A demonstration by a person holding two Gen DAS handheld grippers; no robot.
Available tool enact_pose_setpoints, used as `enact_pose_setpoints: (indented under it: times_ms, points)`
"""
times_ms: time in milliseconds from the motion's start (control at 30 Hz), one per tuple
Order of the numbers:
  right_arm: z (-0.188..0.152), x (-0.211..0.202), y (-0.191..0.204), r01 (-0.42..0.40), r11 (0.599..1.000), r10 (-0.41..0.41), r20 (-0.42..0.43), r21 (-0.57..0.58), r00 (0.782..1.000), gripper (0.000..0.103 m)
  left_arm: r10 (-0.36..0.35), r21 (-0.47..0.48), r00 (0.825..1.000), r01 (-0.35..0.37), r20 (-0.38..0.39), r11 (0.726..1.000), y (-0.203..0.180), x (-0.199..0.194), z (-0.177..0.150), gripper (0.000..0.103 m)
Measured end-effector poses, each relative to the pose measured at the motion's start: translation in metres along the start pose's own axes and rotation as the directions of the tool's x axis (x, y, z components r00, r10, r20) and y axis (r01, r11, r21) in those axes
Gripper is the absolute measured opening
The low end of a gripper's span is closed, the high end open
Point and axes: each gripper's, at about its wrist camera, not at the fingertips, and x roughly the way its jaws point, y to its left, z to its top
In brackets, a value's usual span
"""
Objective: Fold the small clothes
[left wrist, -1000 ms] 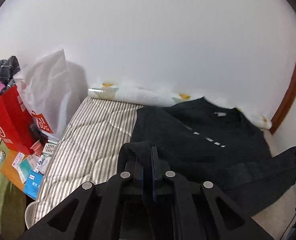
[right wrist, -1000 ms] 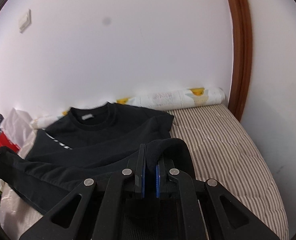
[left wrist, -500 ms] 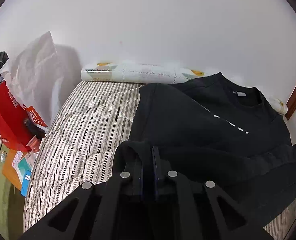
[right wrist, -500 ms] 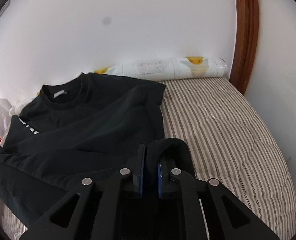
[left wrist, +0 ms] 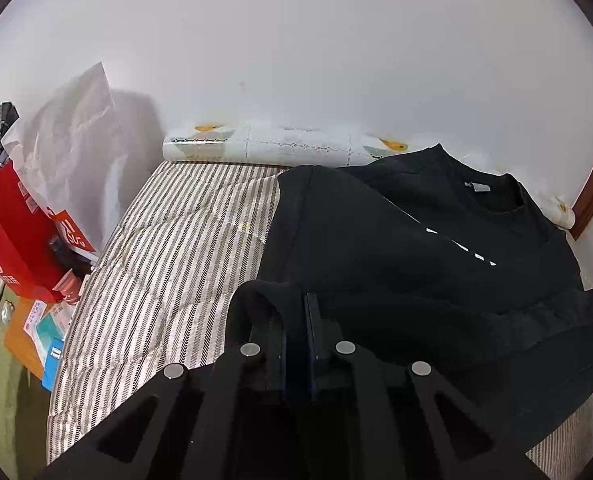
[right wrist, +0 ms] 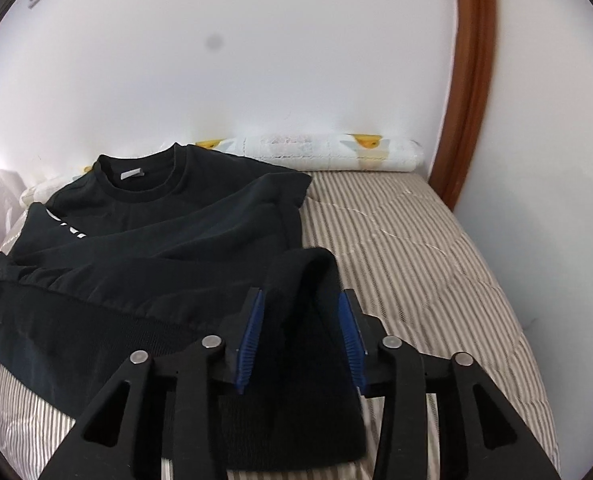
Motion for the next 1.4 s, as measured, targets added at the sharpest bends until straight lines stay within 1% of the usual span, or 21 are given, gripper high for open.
enact_pose_setpoints:
  times_ms: [133, 267, 333, 367, 400, 433, 500, 533, 567, 600, 633, 700, 733, 800, 867, 1000, 1067, 1233, 1300, 1367, 1400]
  points:
    - [-0.013, -0.012, -0.01, 0.034, 0.999, -0.034, -0.012, 0.003, 0.999, 0.041, -0.003, -0.001, 1.0, 0.003, 0.001, 1.0, 0.0, -0.003, -0.001, 0.009]
    - [-0.031, -0.017, -0.018, 0.047, 0.999, -0.046, -0.05, 0.015, 0.998, 0.041, -0.005, 0.001, 1.0, 0.005, 0.004, 1.0, -0.002, -0.01, -0.002, 0.009]
    - [-0.038, -0.02, -0.021, 0.041, 0.999, -0.039, -0.064, 0.03, 0.997, 0.041, -0.006, 0.002, 1.0, 0.006, -0.003, 1.0, -0.003, -0.013, -0.003, 0.01]
    - [-0.043, -0.022, -0.023, 0.034, 0.999, -0.031, -0.074, 0.04, 0.997, 0.041, -0.004, 0.008, 1.0, 0.004, -0.011, 1.0, -0.005, -0.014, -0.003, 0.014]
    - [-0.047, -0.023, -0.024, 0.025, 0.999, -0.021, -0.085, 0.048, 0.996, 0.042, -0.005, 0.014, 1.0, 0.006, -0.024, 1.0, -0.006, -0.015, -0.003, 0.021]
    - [-0.051, -0.024, -0.024, 0.018, 0.999, -0.013, -0.096, 0.052, 0.995, 0.042, -0.007, 0.016, 0.999, 0.008, -0.031, 1.0, -0.007, -0.017, -0.004, 0.025]
    - [-0.058, -0.028, -0.022, 0.009, 0.999, -0.003, -0.11, 0.051, 0.994, 0.042, -0.019, 0.009, 0.999, 0.02, -0.036, 1.0, -0.006, -0.025, -0.006, 0.042]
    - [-0.061, -0.029, -0.021, 0.004, 0.999, 0.002, -0.114, 0.05, 0.994, 0.043, -0.023, 0.005, 0.999, 0.023, -0.032, 1.0, -0.005, -0.029, -0.008, 0.046]
    - [-0.063, -0.031, -0.02, -0.004, 0.999, 0.009, -0.119, 0.049, 0.993, 0.044, -0.029, 0.001, 0.999, 0.03, -0.025, 1.0, -0.003, -0.035, -0.011, 0.053]
    - [-0.066, -0.032, -0.018, -0.012, 0.999, 0.018, -0.125, 0.047, 0.992, 0.046, -0.041, -0.004, 0.999, 0.041, -0.017, 0.999, 0.0, -0.042, -0.015, 0.056]
    - [-0.069, -0.033, -0.017, -0.021, 0.999, 0.026, -0.128, 0.047, 0.991, 0.049, -0.051, -0.008, 0.999, 0.051, -0.013, 0.999, 0.003, -0.048, -0.019, 0.057]
    - [-0.075, -0.034, -0.014, -0.051, 0.997, 0.058, -0.138, 0.052, 0.989, 0.054, -0.083, -0.024, 0.996, 0.083, -0.02, 0.996, 0.01, -0.057, -0.034, 0.06]
    - [-0.077, -0.033, -0.013, -0.07, 0.996, 0.077, -0.146, 0.057, 0.986, 0.057, -0.102, -0.035, 0.994, 0.101, -0.027, 0.994, 0.014, -0.06, -0.042, 0.061]
    - [-0.082, -0.031, -0.011, -0.099, 0.992, 0.11, -0.154, 0.078, 0.982, 0.06, -0.137, -0.07, 0.989, 0.134, -0.05, 0.989, 0.024, -0.063, -0.063, 0.062]
    - [-0.083, -0.029, -0.012, -0.111, 0.988, 0.127, -0.15, 0.109, 0.981, 0.061, -0.166, -0.118, 0.984, 0.157, -0.072, 0.981, 0.035, -0.063, -0.083, 0.062]
    - [-0.079, -0.023, -0.017, -0.137, 0.971, 0.164, -0.13, 0.198, 0.978, 0.062, -0.204, -0.202, 0.971, 0.177, -0.122, 0.963, 0.051, -0.054, -0.106, 0.062]
    - [-0.076, -0.019, -0.019, -0.143, 0.961, 0.175, -0.119, 0.235, 0.977, 0.063, -0.227, -0.238, 0.964, 0.19, -0.139, 0.953, 0.057, -0.048, -0.109, 0.062]
    - [-0.071, -0.005, -0.025, -0.178, 0.925, 0.225, -0.107, 0.337, 0.969, 0.066, -0.298, -0.307, 0.948, 0.252, -0.112, 0.918, 0.065, -0.034, -0.1, 0.063]
    - [-0.07, 0.001, -0.025, -0.18, 0.916, 0.232, -0.106, 0.359, 0.967, 0.067, -0.297, -0.309, 0.949, 0.252, -0.106, 0.917, 0.061, -0.027, -0.095, 0.065]
    - [-0.069, 0.007, -0.023, -0.17, 0.917, 0.224, -0.111, 0.362, 0.968, 0.067, -0.284, -0.304, 0.954, 0.242, -0.101, 0.921, 0.056, -0.022, -0.09, 0.064]
    - [-0.069, 0.009, -0.021, -0.162, 0.92, 0.215, -0.116, 0.357, 0.97, 0.065, -0.278, -0.302, 0.956, 0.237, -0.098, 0.923, 0.055, -0.021, -0.089, 0.063]
